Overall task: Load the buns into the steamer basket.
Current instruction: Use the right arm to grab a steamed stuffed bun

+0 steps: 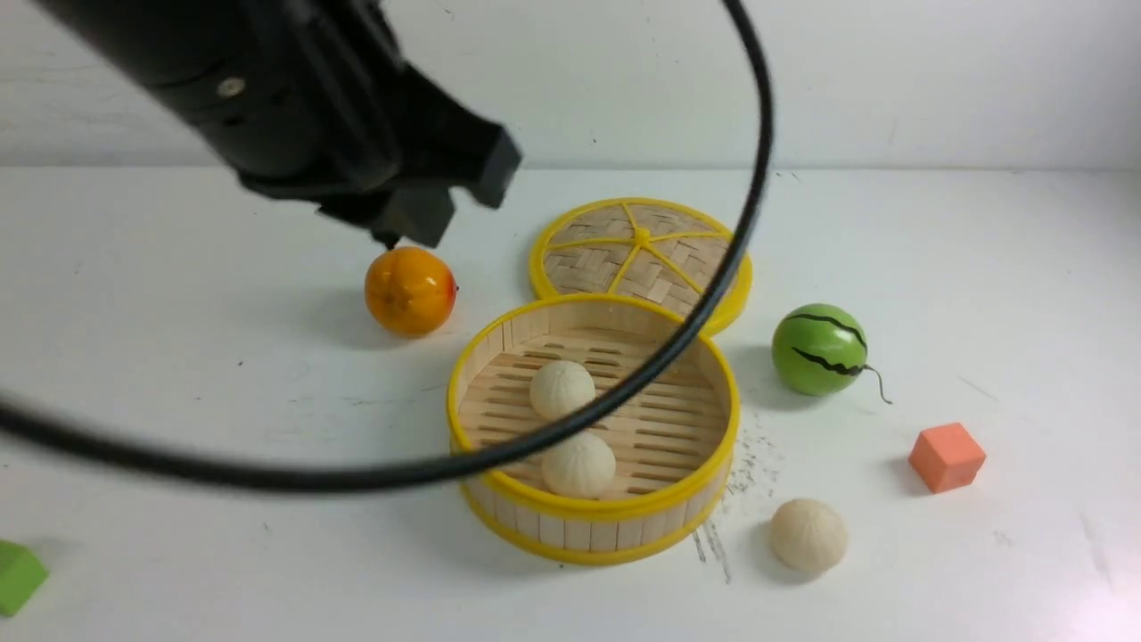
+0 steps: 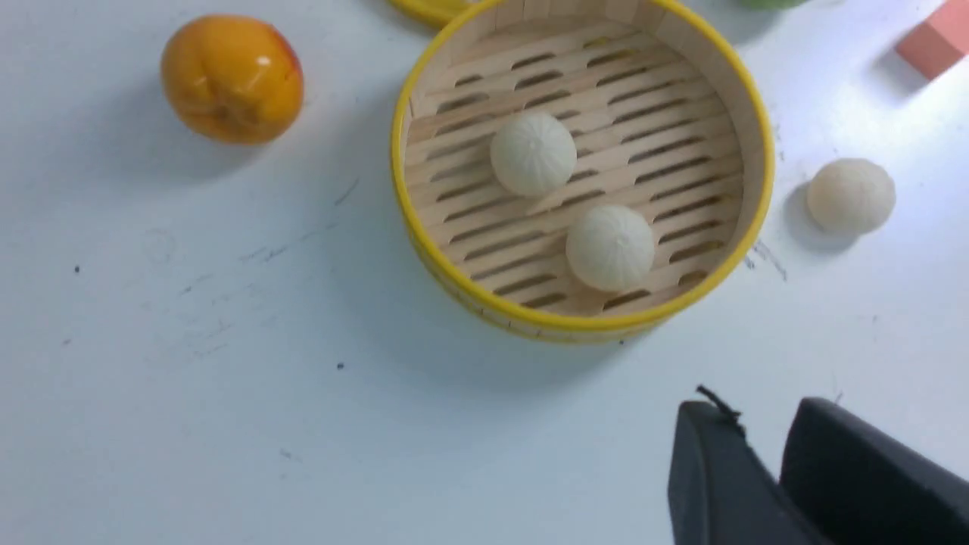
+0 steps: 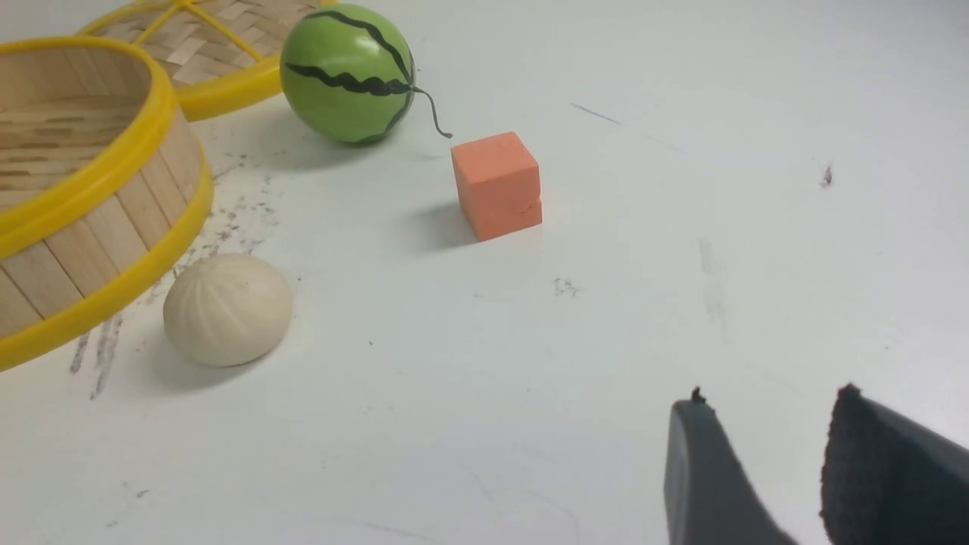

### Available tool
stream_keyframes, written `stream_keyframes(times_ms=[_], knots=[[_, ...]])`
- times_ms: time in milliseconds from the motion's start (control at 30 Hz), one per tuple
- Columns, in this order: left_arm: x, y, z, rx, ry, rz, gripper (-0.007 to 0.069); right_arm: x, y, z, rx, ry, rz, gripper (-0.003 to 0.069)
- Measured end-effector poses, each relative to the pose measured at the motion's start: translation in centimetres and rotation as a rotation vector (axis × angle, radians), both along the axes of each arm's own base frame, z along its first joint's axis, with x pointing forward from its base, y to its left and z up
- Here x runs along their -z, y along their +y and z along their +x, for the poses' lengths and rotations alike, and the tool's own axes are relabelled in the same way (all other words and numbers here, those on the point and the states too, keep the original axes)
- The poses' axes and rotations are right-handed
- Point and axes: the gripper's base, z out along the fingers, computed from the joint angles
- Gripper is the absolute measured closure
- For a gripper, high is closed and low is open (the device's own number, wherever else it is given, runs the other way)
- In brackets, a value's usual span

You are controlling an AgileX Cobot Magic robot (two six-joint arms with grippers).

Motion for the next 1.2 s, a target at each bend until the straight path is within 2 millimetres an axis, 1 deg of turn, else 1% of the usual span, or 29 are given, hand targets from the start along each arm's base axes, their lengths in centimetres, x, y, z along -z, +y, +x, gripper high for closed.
stream_keyframes(times_ms=[67, 133, 167, 200, 267, 300, 333, 367, 400, 433, 500, 667, 700, 733, 800, 833, 900, 933, 967, 1000, 1033, 1067, 1133, 1200], knots=[[0.0, 1.2, -1.5, 0.004, -0.031, -0.023, 0.0565, 0.0, 0.0, 0.0, 0.0, 0.0, 0.0, 0.042], [1.0, 2.5, -3.2, 0.01, -0.062, -0.045, 0.0618, 0.0, 0.0, 0.0, 0.0, 0.0, 0.0, 0.042], [1.1, 2.6, -3.4, 0.011, -0.065, -0.047, 0.0618, 0.0, 0.0, 0.0, 0.0, 0.0, 0.0, 0.042], [1.7, 3.4, -4.4, 0.015, -0.091, -0.066, 0.0638, 0.0, 0.0, 0.0, 0.0, 0.0, 0.0, 0.042], [2.6, 4.7, -6.0, 0.021, -0.129, -0.095, 0.0638, 0.0, 0.0, 0.0, 0.0, 0.0, 0.0, 0.042], [3.6, 5.4, -7.0, 0.026, -0.154, -0.114, 0.0638, 0.0, 0.0, 0.0, 0.0, 0.0, 0.0, 0.042], [4.4, 5.8, -7.4, 0.028, -0.153, -0.112, 0.0638, 0.0, 0.0, 0.0, 0.0, 0.0, 0.0, 0.042], [4.3, 6.0, -7.8, 0.029, -0.167, -0.123, 0.0638, 0.0, 0.0, 0.0, 0.0, 0.0, 0.0, 0.042], [5.2, 6.5, -8.4, 0.032, -0.177, -0.13, 0.0638, 0.0, 0.0, 0.0, 0.0, 0.0, 0.0, 0.042], [6.6, 7.3, -9.5, 0.035, -0.188, -0.137, 0.0638, 0.0, 0.0, 0.0, 0.0, 0.0, 0.0, 0.042], [8.2, 8.0, -10.4, 0.038, -0.197, -0.143, 0.0638, 0.0, 0.0, 0.0, 0.0, 0.0, 0.0, 0.042], [11.4, 9.9, -12.8, 0.046, -0.25, -0.183, 0.0638, 0.0, 0.0, 0.0, 0.0, 0.0, -0.003, 0.042], [11.7, 10.0, -12.9, 0.047, -0.253, -0.186, 0.0638, 0.0, 0.0, 0.0, 0.0, 0.0, -0.003, 0.042], [12.6, 10.4, -13.4, 0.048, -0.262, -0.192, 0.0638, 0.0, 0.0, 0.0, 0.0, 0.0, 0.008, 0.042], [13.7, 10.7, -13.8, 0.049, -0.263, -0.193, 0.0638, 0.0, 0.2, 0.0, 0.004, -0.004, 0.1, 0.042], [14.1, 10.8, -14.0, 0.05, -0.266, -0.195, 0.0638, -0.1, 0.4, 0.0, 0.009, -0.005, 0.193, 0.042], [14.7, 10.9, -14.2, 0.051, -0.27, -0.198, 0.0638, -0.2, 1.0, 0.0, 0.024, 0.001, 0.437, 0.042], [14.8, 10.9, -14.2, 0.052, -0.272, -0.2, 0.0638, -0.2, 1.3, 0.0, 0.04, 0.012, 0.613, 0.042], [14.9, 10.9, -14.2, 0.052, -0.272, -0.2, 0.0638, -0.2, 1.5, 0.0, 0.042, 0.017, 0.684, 0.042], [14.9, 10.9, -14.1, 0.053, -0.276, -0.203, 0.0638, -0.3, 1.7, 0.0, 0.053, 0.029, 0.808, 0.042], [14.9, 10.9, -14.1, 0.053, -0.279, -0.205, 0.0638, -0.3, 1.8, 0.0, 0.056, 0.032, 0.851, 0.042], [14.8, 10.8, -14.1, 0.055, -0.292, -0.216, 0.0638, -0.3, 2.1, 0.0, 0.069, 0.048, 0.993, 0.042], [14.6, 10.7, -14.0, 0.057, -0.306, -0.229, 0.0638, -0.4, 2.2, 0.0, 0.072, 0.055, 1.048, 0.042], [14.6, 10.7, -14.0, 0.058, -0.31, -0.234, 0.0638, -0.4, 2.2, 0.0, 0.072, 0.056, 1.053, 0.042]])
